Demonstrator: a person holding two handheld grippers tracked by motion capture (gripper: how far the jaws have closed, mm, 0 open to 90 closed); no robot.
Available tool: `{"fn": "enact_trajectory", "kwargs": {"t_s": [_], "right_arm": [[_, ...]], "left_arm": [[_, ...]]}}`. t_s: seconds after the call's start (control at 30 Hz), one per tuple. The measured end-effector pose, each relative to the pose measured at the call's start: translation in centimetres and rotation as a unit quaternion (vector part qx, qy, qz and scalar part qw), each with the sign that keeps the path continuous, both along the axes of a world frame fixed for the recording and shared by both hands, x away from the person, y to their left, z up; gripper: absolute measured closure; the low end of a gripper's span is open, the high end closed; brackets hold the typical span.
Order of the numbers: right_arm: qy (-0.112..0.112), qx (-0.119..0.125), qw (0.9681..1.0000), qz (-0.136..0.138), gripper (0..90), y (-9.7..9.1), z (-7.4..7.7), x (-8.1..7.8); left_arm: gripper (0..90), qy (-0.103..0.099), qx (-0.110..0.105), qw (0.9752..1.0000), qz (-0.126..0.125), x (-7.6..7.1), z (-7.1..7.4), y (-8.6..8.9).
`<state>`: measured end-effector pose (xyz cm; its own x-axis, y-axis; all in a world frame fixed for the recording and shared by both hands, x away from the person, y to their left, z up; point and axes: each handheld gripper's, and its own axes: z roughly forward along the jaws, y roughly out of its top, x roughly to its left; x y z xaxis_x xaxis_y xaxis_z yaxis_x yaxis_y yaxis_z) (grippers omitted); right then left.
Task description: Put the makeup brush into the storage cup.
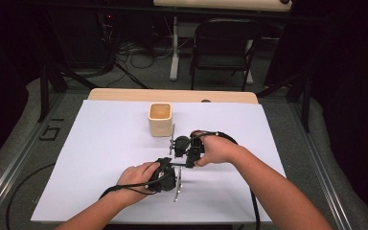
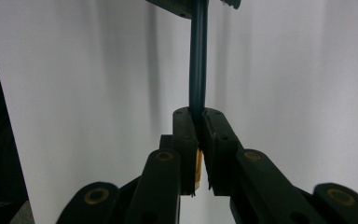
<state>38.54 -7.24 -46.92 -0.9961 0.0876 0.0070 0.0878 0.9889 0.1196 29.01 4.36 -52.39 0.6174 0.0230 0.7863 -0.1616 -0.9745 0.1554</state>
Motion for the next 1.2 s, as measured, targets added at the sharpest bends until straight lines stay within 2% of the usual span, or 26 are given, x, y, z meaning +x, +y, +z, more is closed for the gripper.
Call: {"fn": "enact_trajectory", "kwargs": {"t_s": [0.27,0.53,0.63,0.77,0.97,1.07,1.2], "right_arm": [[0.0,-0.001,1.0,0.003,84.2,0.11,0.03,-0.1],[0.003,-0.006,1.0,0.005,84.1,0.12,0.09,-0.1],[0.0,0.0,1.0,0.003,84.2,0.1,0.05,-0.12],[0.0,-0.001,1.0,0.003,84.2,0.03,0.04,-0.13],[0.002,-0.002,1.0,0.003,84.2,0.03,0.09,-0.12],[0.004,-0.008,1.0,0.004,84.2,0.08,0.15,-0.11],[0.004,0.001,1.0,0.005,84.2,0.11,0.11,-0.2]], "left_arm": [[81.7,0.002,0.006,1.0,-0.003,-0.07,-0.09,-0.07],[83.2,0.003,0.016,0.9999,-0.005,-0.15,-0.14,-0.14],[82.0,-0.004,0.012,0.9999,-0.001,-0.15,-0.13,-0.16],[73.1,-0.01,0.002,0.9999,0.004,-0.05,-0.06,-0.09],[68.6,-0.017,0.0,0.9998,0.007,0.05,-0.06,-0.07],[68.3,-0.015,0.003,0.9998,0.009,0.11,-0.12,-0.11],[68.4,-0.015,0.006,0.9998,0.012,0.34,-0.29,-0.09]]}}
